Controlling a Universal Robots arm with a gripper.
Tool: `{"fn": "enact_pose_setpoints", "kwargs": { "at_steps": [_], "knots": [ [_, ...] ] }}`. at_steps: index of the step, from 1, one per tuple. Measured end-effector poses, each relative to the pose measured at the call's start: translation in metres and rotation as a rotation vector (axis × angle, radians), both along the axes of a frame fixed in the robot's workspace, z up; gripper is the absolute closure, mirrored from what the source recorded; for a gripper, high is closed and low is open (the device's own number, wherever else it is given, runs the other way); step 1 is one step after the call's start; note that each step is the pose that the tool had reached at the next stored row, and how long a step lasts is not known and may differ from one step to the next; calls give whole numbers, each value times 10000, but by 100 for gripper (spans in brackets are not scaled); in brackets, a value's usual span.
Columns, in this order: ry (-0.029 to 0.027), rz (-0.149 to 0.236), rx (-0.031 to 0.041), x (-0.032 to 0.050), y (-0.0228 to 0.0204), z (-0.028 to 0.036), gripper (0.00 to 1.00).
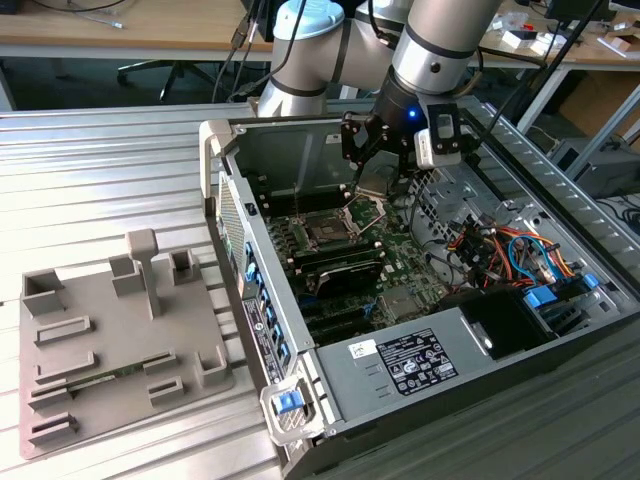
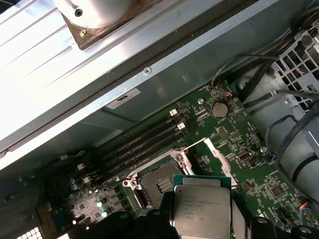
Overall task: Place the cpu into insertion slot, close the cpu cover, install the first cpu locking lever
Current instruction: 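Place the cpu into insertion slot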
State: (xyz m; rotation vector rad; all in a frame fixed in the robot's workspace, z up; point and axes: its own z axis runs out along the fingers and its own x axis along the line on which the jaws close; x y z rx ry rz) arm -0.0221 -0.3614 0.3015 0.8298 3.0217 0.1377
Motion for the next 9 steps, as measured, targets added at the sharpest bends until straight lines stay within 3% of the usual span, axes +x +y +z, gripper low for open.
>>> {"fn": "enact_pose_setpoints", "kwargs": {
  "at_steps": [9],
  "knots": [
    [0, -351, 0, 0, 0, -2, 45]
  ]
}}
